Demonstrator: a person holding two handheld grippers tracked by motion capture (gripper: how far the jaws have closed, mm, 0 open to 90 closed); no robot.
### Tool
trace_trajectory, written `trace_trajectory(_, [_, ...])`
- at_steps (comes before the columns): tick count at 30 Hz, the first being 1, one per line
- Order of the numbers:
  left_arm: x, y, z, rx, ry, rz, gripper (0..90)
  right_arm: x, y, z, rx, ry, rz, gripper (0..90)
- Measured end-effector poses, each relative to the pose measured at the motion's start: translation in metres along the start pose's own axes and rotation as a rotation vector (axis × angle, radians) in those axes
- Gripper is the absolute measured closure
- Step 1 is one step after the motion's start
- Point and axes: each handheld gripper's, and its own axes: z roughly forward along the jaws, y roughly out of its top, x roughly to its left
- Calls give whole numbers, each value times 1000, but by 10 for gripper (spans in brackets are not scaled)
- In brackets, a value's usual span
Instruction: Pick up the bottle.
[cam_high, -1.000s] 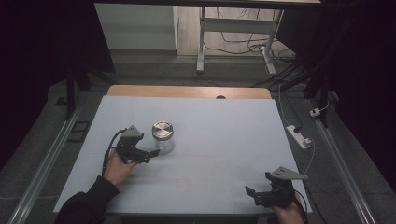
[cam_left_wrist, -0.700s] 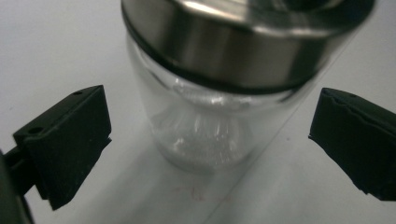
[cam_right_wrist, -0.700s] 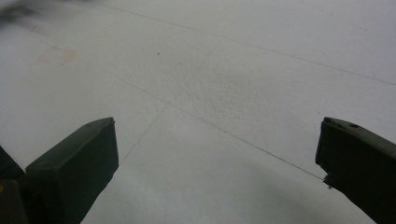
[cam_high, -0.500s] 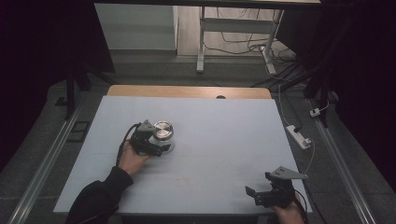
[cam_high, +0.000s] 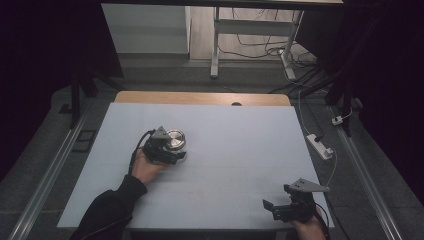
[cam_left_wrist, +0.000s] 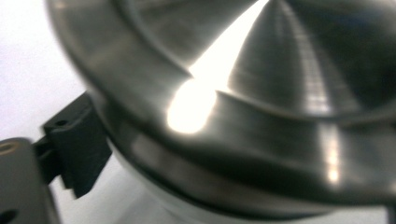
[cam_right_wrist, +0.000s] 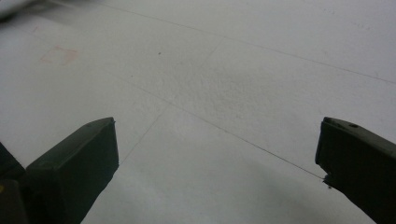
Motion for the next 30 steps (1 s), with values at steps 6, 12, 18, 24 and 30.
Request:
trace_trajectory(6, [-3, 2, -1, 12, 18, 2, 150, 0, 0, 0, -1, 0, -3, 0])
trace_trajectory(12, [-5, 2, -2, 18, 34, -12, 153, 1, 0, 0, -2, 2, -6, 0])
trace_trajectory(18, [-6, 5, -10, -2, 40, -20, 153, 1, 0, -1, -5, 3, -7, 0])
trace_trajectory(24, [-11, 8, -20, -9, 29, -11, 153, 1, 0, -1, -7, 5, -8, 0])
trace_trajectory(30, [-19, 10, -30, -12, 13, 18, 153, 1, 0, -1, -8, 7, -9, 0])
